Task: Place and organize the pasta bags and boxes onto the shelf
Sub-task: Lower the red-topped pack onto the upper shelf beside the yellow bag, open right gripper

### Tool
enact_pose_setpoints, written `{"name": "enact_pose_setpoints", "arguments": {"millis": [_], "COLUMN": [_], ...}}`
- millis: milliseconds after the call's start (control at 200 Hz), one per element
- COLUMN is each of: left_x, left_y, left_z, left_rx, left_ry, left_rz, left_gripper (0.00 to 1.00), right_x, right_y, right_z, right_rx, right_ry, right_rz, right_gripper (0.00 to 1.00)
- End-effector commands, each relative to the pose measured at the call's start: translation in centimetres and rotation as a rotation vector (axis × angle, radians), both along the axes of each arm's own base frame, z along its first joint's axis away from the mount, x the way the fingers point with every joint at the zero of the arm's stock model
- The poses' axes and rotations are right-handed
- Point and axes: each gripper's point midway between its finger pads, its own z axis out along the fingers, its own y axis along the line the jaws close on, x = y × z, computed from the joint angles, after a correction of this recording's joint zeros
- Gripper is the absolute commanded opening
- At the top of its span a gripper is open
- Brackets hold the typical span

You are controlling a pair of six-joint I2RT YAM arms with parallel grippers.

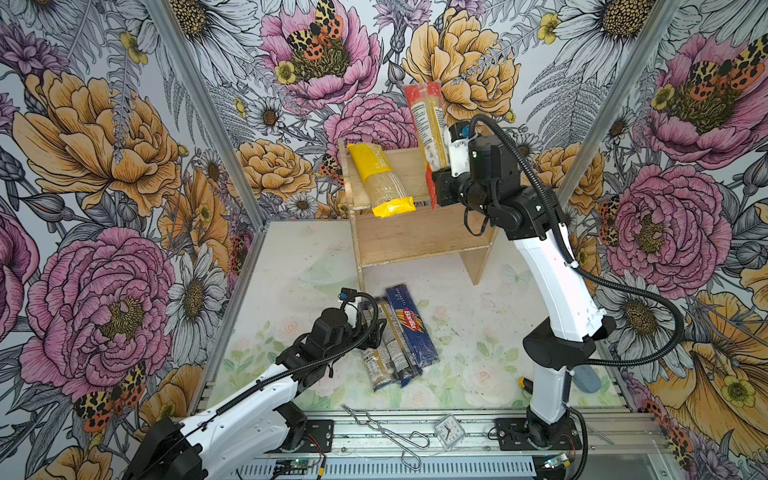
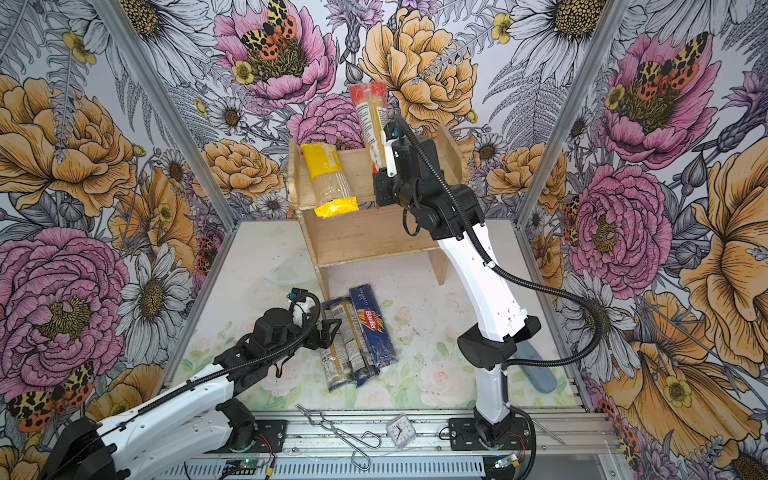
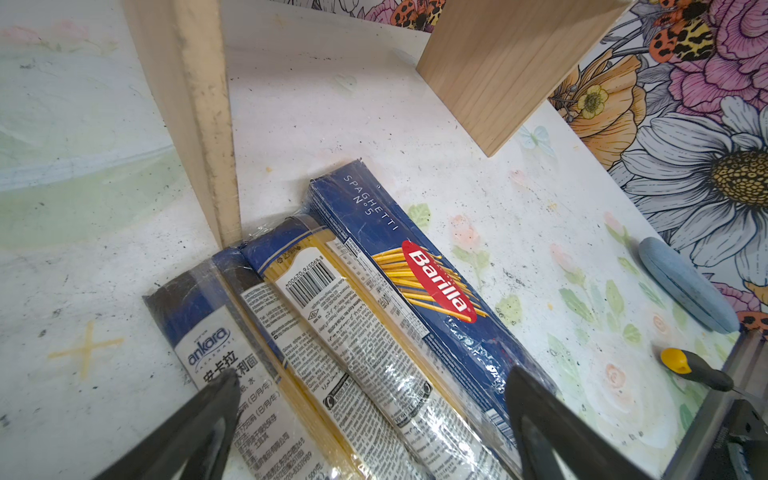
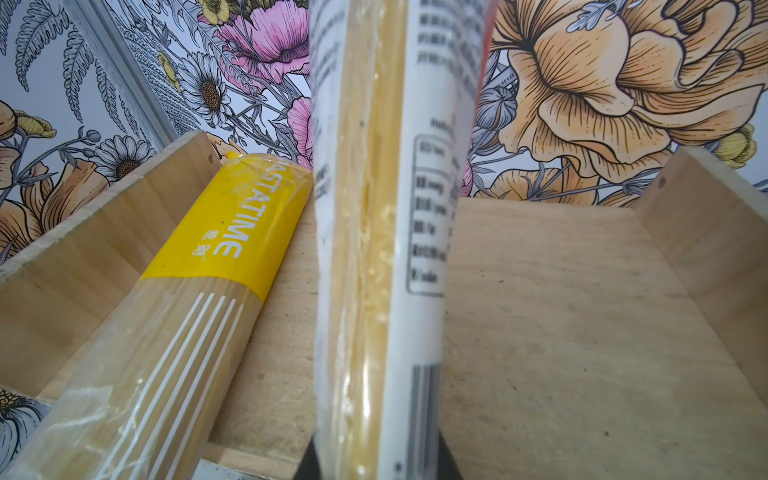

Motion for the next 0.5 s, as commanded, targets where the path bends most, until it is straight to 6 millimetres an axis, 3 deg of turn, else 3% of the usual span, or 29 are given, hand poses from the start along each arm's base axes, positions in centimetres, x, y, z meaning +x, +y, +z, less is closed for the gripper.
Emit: {"name": "enact_pose_setpoints", "arguments": {"millis": [0,265,495], "left_x": [0.1,0.1,0.1], "left_y": [-0.8,-0.8,-0.9], "left_z": [1.3,1.2,1.3], "left_rx": [-0.016,-0.014,-0.015], "left_ry": [-0.028,-0.025,-0.025], "left_rz": [-0.026,-0.026,-0.028], "left_gripper": [0.99,0.99,0.99], "right_x": [0.7,1.0,0.9], "right_y": [-0.2,-0.3,-0.3], "right_z": [4.6,3.6,3.4], "right_rx": [0.091,0.072,0.067], "right_ry": [-0.155,-0.136,-0.127], "right_rz": [-0.011,-0.021,-0.02], "right_gripper": [0.23,0.33,0.34]}}
